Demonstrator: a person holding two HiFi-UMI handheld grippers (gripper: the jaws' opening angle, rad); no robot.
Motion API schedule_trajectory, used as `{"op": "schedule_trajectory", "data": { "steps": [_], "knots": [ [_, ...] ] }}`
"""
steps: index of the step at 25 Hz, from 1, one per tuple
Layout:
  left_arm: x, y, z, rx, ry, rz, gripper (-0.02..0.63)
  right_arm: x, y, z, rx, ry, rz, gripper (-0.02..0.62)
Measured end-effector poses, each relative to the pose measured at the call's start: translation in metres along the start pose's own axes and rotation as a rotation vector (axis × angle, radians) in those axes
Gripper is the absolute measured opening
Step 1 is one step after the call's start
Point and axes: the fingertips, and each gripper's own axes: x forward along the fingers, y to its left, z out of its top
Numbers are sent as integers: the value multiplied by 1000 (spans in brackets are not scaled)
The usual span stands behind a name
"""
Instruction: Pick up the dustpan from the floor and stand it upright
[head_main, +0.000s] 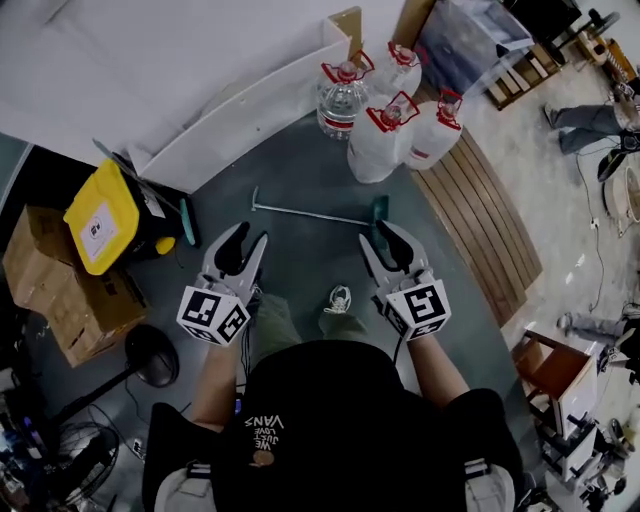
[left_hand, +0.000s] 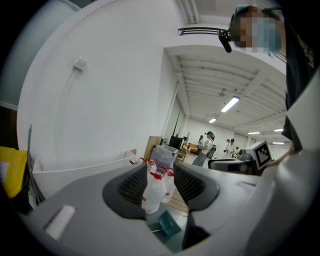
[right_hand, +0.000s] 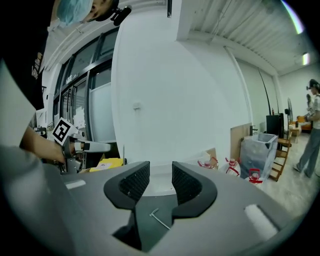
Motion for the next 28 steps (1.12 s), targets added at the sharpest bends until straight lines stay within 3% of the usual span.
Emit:
{"op": "schedule_trajectory", "data": {
  "steps": [7, 13, 21, 28],
  "knots": [
    [48, 64, -30, -24, 124, -126, 173, 60, 2, -32, -34, 92, -82, 117],
    [94, 121, -68, 10, 225, -215, 176, 124, 4, -86, -36, 152, -110, 117],
    [160, 178, -178, 36, 308, -246, 187, 192, -34, -216, -23, 311, -87, 117],
    [189, 219, -280, -34, 336, -218, 215, 225, -71, -345, -55, 462, -65, 117]
  ]
}}
